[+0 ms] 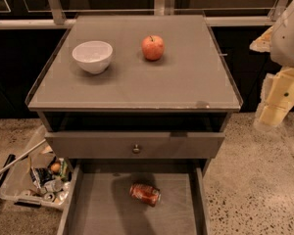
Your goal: Pick coke can from middle drawer and place on counter
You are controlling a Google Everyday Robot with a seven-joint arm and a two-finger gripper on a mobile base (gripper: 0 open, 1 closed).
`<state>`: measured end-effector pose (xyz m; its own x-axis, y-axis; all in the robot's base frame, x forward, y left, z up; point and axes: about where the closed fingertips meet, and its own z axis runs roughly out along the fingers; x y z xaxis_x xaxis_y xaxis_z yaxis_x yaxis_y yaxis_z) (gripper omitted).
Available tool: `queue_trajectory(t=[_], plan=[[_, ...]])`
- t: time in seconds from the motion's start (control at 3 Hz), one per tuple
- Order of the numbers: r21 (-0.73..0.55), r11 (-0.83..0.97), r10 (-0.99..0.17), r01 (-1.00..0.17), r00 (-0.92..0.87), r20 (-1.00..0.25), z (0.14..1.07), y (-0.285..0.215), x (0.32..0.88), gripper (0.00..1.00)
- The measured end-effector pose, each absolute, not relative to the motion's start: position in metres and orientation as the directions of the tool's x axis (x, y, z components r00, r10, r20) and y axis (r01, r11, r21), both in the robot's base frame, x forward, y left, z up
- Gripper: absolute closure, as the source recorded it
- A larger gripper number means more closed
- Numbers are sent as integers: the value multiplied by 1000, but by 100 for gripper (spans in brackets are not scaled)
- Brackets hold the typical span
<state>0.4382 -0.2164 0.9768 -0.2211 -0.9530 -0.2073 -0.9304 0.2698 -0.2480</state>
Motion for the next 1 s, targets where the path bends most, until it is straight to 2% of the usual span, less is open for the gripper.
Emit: queue_trajectory(t=[0.33, 1.0], plan=[[-256, 267, -955, -929, -218, -203, 973, -208, 436, 0], [-243, 200, -936, -949, -112, -334, 913, -162, 385, 0]])
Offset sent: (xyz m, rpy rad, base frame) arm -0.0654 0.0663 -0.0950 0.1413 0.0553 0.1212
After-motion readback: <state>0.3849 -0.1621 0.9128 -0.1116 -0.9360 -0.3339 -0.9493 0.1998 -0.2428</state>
